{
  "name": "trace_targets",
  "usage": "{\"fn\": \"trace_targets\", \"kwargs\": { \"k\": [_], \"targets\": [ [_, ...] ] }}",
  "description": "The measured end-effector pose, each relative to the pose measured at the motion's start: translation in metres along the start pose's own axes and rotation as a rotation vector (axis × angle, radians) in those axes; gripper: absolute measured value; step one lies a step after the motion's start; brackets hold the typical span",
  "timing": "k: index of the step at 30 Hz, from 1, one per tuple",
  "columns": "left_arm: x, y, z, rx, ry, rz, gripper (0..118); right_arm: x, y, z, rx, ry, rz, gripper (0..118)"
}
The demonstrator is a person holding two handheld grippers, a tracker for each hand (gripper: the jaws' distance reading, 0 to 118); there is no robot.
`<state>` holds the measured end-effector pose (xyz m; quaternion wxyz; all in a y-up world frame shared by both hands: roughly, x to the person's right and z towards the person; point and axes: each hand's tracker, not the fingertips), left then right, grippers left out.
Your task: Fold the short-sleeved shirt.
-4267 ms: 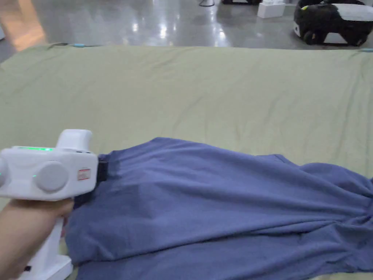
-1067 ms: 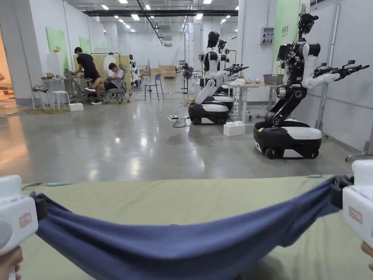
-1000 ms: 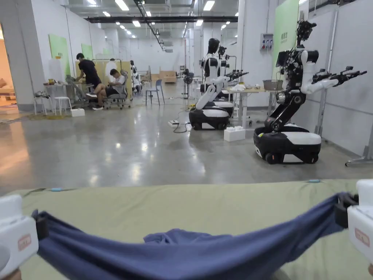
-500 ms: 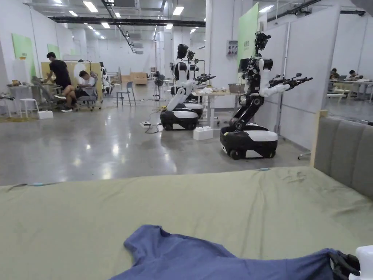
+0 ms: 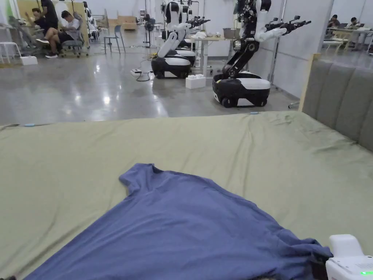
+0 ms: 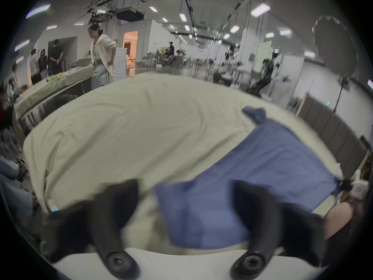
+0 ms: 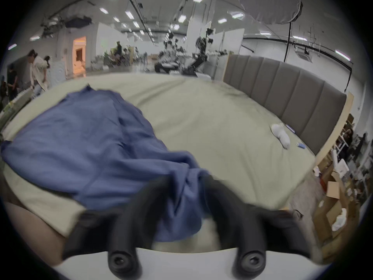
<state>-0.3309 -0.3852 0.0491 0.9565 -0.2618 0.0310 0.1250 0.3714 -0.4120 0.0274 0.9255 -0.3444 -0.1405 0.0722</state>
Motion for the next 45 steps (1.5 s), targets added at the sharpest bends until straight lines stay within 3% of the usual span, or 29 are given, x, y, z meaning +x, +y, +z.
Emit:
{"fn": "trace_targets", "kwargs": {
  "k": [1, 2, 4, 6, 8, 9, 10, 11, 12, 14, 15, 17, 19, 21, 24, 26, 27, 31, 32, 33, 35, 36, 38, 40, 45],
  "targets": [
    [0.000, 0.002, 0.010, 0.060, -0.007, 0.001, 118, 0.003, -0.002, -0.001, -0.021, -0.006, -0.003, 105],
    [0.001, 0.004, 0.024, 0.120, 0.008, 0.007, 118, 0.009, -0.004, 0.012, 0.011, 0.019, -0.041, 118],
    [0.003, 0.012, 0.046, 0.100, 0.013, 0.011, 118, 0.015, -0.002, 0.032, 0.092, 0.072, -0.110, 118],
    [0.005, 0.016, 0.073, 0.108, 0.029, 0.007, 118, 0.017, 0.005, 0.059, 0.123, 0.082, -0.137, 118],
    [0.014, 0.013, 0.103, 0.113, 0.065, -0.030, 118, 0.011, 0.015, 0.092, 0.176, 0.163, -0.146, 118],
    [0.015, 0.010, 0.115, 0.115, 0.075, -0.053, 114, 0.004, 0.020, 0.108, 0.190, 0.202, -0.134, 111],
    [0.018, 0.005, 0.124, 0.124, 0.080, -0.064, 91, -0.005, 0.024, 0.122, 0.218, 0.226, -0.122, 94],
    [0.024, -0.001, 0.133, 0.133, 0.110, -0.094, 36, -0.017, 0.027, 0.137, 0.269, 0.253, -0.103, 59],
    [0.029, -0.006, 0.134, 0.116, 0.148, -0.113, 0, -0.029, 0.030, 0.145, 0.284, 0.257, -0.065, 9],
    [0.021, -0.014, 0.124, 0.042, 0.077, -0.070, 0, -0.071, 0.039, 0.158, 0.255, 0.195, 0.025, 7],
    [0.023, -0.018, 0.116, -0.012, 0.023, -0.033, 0, -0.084, 0.043, 0.161, 0.259, 0.277, 0.054, 7],
    [0.015, -0.031, 0.094, -0.027, 0.087, -0.072, 0, -0.111, 0.054, 0.171, 0.267, 0.411, 0.068, 7],
    [0.004, -0.031, 0.069, -0.063, 0.109, -0.075, 0, -0.137, 0.063, 0.183, 0.315, 0.464, 0.103, 7],
    [-0.001, -0.025, 0.047, -0.077, 0.142, 0.014, 3, -0.157, 0.072, 0.192, 0.340, 0.508, 0.144, 7],
    [-0.016, -0.015, 0.001, -0.145, 0.195, 0.073, 46, -0.177, 0.082, 0.202, 0.359, 0.548, 0.185, 7],
    [-0.018, -0.011, -0.025, -0.148, 0.199, 0.100, 90, -0.179, 0.086, 0.205, 0.359, 0.576, 0.182, 7],
    [-0.018, -0.010, -0.036, -0.182, 0.217, 0.115, 92, -0.181, 0.087, 0.206, 0.360, 0.581, 0.187, 7],
    [-0.009, -0.015, -0.062, -0.235, 0.266, 0.073, 90, -0.176, 0.083, 0.197, 0.335, 0.587, 0.199, 7],
    [-0.003, -0.019, -0.058, -0.205, 0.301, 0.019, 85, -0.174, 0.083, 0.195, 0.326, 0.587, 0.196, 7],
    [0.008, -0.020, -0.055, -0.183, 0.342, -0.044, 67, -0.173, 0.083, 0.192, 0.319, 0.586, 0.193, 7],
    [0.017, -0.028, -0.043, -0.154, 0.271, -0.065, 18, -0.168, 0.084, 0.185, 0.304, 0.574, 0.189, 7],
    [0.021, -0.032, -0.041, -0.172, 0.231, -0.058, 5, -0.167, 0.084, 0.180, 0.297, 0.570, 0.188, 7],
    [0.030, -0.034, -0.035, -0.169, 0.228, -0.133, 4, -0.164, 0.087, 0.165, 0.273, 0.573, 0.190, 7],
    [0.031, -0.036, -0.023, -0.140, 0.155, -0.059, 4, -0.164, 0.094, 0.149, 0.256, 0.580, 0.197, 7],
    [0.038, -0.025, 0.004, -0.010, 0.141, -0.087, 4, -0.179, 0.145, 0.081, 0.209, 0.634, 0.243, 7]
  ]
}}
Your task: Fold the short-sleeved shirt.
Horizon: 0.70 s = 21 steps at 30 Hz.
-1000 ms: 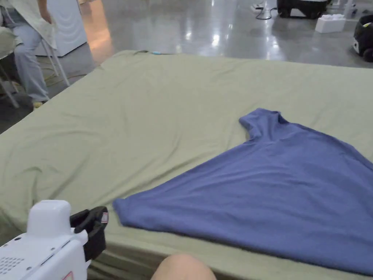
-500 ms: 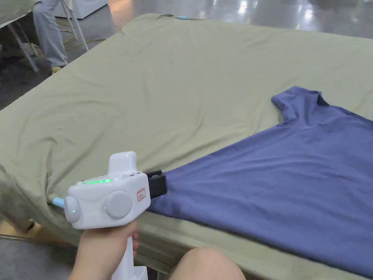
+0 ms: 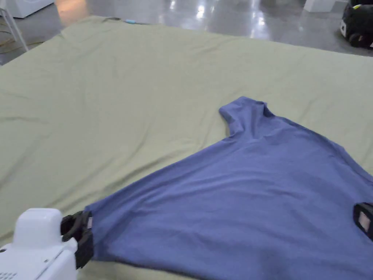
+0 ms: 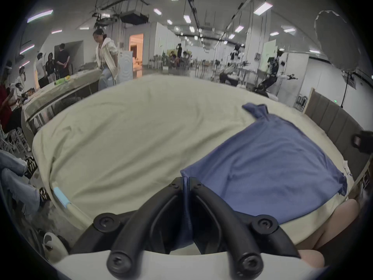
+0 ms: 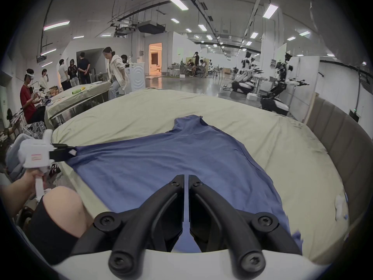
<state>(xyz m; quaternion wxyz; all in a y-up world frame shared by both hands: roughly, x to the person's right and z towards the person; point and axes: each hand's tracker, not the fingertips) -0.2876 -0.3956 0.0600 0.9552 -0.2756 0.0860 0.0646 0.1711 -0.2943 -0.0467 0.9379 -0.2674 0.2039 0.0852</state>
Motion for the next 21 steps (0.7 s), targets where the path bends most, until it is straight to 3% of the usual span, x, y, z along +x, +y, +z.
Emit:
{"fn": "trace_targets", "kwargs": {
  "k": [2, 3, 4, 5, 6, 13, 14, 16, 17, 19, 20, 21],
  "targets": [
    [0.001, 0.005, 0.009, 0.023, -0.011, -0.022, 4, 0.017, 0.027, -0.050, -0.013, 0.016, 0.027, 8],
    [0.001, 0.007, 0.012, 0.027, -0.022, -0.023, 4, 0.030, 0.041, -0.080, -0.035, 0.020, 0.051, 22],
    [0.000, 0.011, 0.010, 0.028, -0.032, -0.020, 4, 0.041, 0.053, -0.105, -0.061, 0.025, 0.045, 53],
    [0.001, 0.013, 0.011, 0.029, -0.040, -0.014, 4, 0.057, 0.068, -0.142, -0.091, 0.035, 0.018, 94],
    [0.001, 0.013, 0.010, 0.028, -0.046, -0.010, 4, 0.067, 0.078, -0.166, -0.114, 0.050, 0.004, 118],
    [0.005, 0.017, -0.002, -0.023, -0.070, -0.008, 4, 0.094, 0.130, -0.342, -0.263, -0.003, 0.067, 117],
    [0.005, 0.017, -0.004, -0.027, -0.070, -0.013, 4, 0.097, 0.128, -0.358, -0.278, -0.042, 0.094, 117],
    [0.003, 0.017, -0.009, -0.035, -0.067, -0.023, 4, 0.105, 0.118, -0.382, -0.376, -0.107, 0.069, 115],
    [0.001, 0.017, -0.010, -0.036, -0.066, -0.024, 4, 0.107, 0.113, -0.391, -0.450, -0.088, 0.051, 111],
    [-0.004, 0.017, -0.013, -0.048, -0.068, -0.014, 4, 0.109, 0.098, -0.393, -0.520, -0.027, 0.001, 85],
    [-0.007, 0.017, -0.015, -0.054, -0.073, -0.005, 4, 0.106, 0.096, -0.381, -0.425, -0.001, -0.053, 77],
    [-0.010, 0.017, -0.017, -0.058, -0.075, 0.002, 4, 0.106, 0.100, -0.374, -0.387, -0.009, -0.039, 64]
  ]
}}
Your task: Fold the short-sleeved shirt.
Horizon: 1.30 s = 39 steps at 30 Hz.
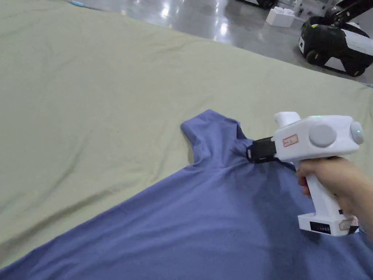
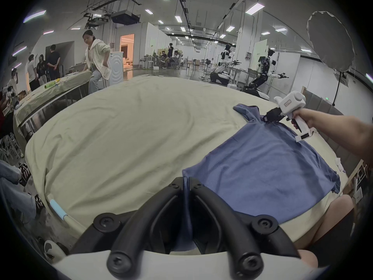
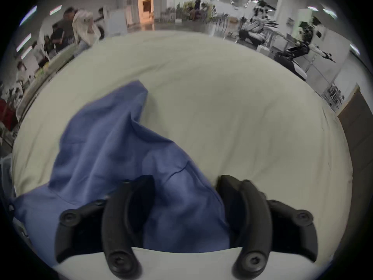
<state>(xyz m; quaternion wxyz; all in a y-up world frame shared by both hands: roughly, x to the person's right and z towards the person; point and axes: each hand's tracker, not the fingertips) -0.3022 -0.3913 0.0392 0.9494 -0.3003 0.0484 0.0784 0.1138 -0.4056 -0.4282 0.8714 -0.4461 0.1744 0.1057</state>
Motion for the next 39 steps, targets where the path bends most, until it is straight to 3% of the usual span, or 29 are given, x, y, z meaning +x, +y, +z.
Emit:
{"fn": "trace_targets", "kwargs": {
  "k": [2, 3, 5, 8, 12, 19, 21, 26, 34, 39],
  "targets": [
    [-0.003, 0.000, 0.000, -0.001, -0.003, 0.008, 4, -0.006, -0.004, 0.010, 0.008, -0.048, 0.023, 19],
    [-0.005, 0.002, 0.001, 0.003, -0.002, 0.011, 4, -0.012, -0.005, 0.019, 0.028, -0.129, 0.066, 7],
    [-0.007, 0.007, 0.009, 0.025, -0.012, 0.032, 4, -0.019, -0.004, 0.042, 0.049, -0.089, 0.063, 7],
    [-0.005, 0.019, 0.029, 0.075, -0.035, 0.053, 4, -0.028, -0.003, 0.094, 0.130, -0.120, 0.090, 7],
    [0.007, 0.043, 0.067, 0.178, -0.067, 0.026, 4, -0.021, -0.010, 0.187, 0.262, -0.137, 0.034, 7],
    [0.028, 0.121, 0.144, 0.403, -0.149, -0.008, 4, -0.009, -0.045, 0.407, 0.541, -0.221, 0.041, 7],
    [0.034, 0.150, 0.167, 0.484, -0.162, -0.024, 4, -0.013, -0.059, 0.472, 0.634, -0.286, 0.045, 7],
    [0.047, 0.229, 0.227, 0.673, -0.147, -0.040, 4, -0.018, -0.093, 0.609, 0.878, -0.360, -0.015, 7],
    [0.062, 0.324, 0.294, 0.814, -0.132, -0.054, 4, -0.028, -0.115, 0.691, 1.031, -0.431, -0.043, 7],
    [0.069, 0.373, 0.291, 0.823, -0.084, -0.087, 4, -0.023, -0.094, 0.702, 1.090, -0.402, -0.076, 7]
  ]
}}
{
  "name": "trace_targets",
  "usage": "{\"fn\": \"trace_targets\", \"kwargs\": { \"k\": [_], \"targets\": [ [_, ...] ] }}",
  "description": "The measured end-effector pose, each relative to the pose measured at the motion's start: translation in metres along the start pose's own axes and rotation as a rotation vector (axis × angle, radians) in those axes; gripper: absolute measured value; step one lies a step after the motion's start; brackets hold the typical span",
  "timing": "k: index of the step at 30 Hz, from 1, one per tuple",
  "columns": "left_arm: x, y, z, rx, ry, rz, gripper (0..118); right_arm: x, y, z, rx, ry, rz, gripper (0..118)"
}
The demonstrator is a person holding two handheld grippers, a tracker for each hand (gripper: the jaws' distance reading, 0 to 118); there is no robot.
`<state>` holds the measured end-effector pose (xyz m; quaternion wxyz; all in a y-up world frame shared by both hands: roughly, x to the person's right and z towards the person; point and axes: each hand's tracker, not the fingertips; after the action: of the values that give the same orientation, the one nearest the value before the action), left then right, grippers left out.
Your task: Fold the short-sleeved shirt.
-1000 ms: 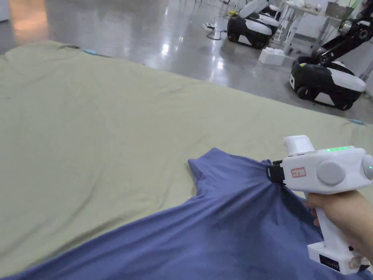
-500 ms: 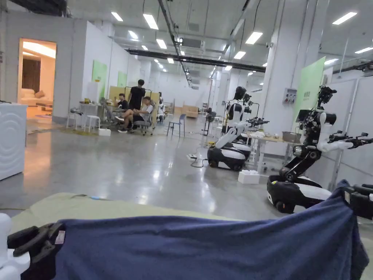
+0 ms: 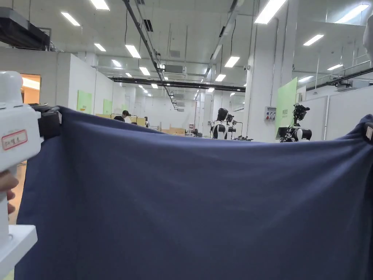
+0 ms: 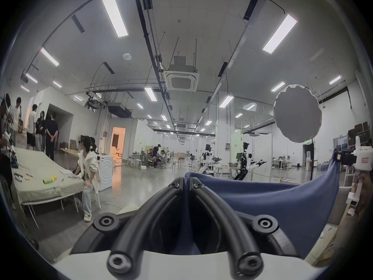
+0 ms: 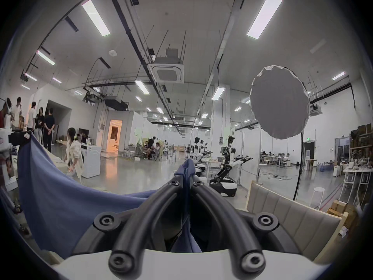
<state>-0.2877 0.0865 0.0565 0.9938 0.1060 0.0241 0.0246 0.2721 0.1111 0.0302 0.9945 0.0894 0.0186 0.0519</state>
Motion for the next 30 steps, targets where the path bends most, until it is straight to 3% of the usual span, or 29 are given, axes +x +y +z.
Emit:
{"fn": "trace_targets", "kwargs": {
  "k": [11, 17, 20, 26, 30],
  "targets": [
    [-0.011, 0.028, -0.171, -0.075, 0.100, 0.026, 4, -0.023, 0.015, -0.146, 0.033, -0.040, 0.041, 7],
    [-0.006, 0.038, -0.271, -0.030, 0.188, -0.001, 4, -0.030, 0.025, -0.251, 0.063, -0.072, -0.002, 7],
    [0.005, 0.026, -0.313, -0.012, 0.225, -0.067, 4, -0.034, 0.028, -0.296, 0.108, -0.110, 0.035, 7],
    [0.018, -0.021, -0.390, -0.039, 0.238, -0.096, 4, -0.026, 0.012, -0.372, 0.133, -0.152, -0.017, 7],
    [0.029, -0.063, -0.433, -0.069, 0.240, -0.128, 4, -0.025, -0.021, -0.412, 0.111, -0.188, 0.035, 7]
  ]
}}
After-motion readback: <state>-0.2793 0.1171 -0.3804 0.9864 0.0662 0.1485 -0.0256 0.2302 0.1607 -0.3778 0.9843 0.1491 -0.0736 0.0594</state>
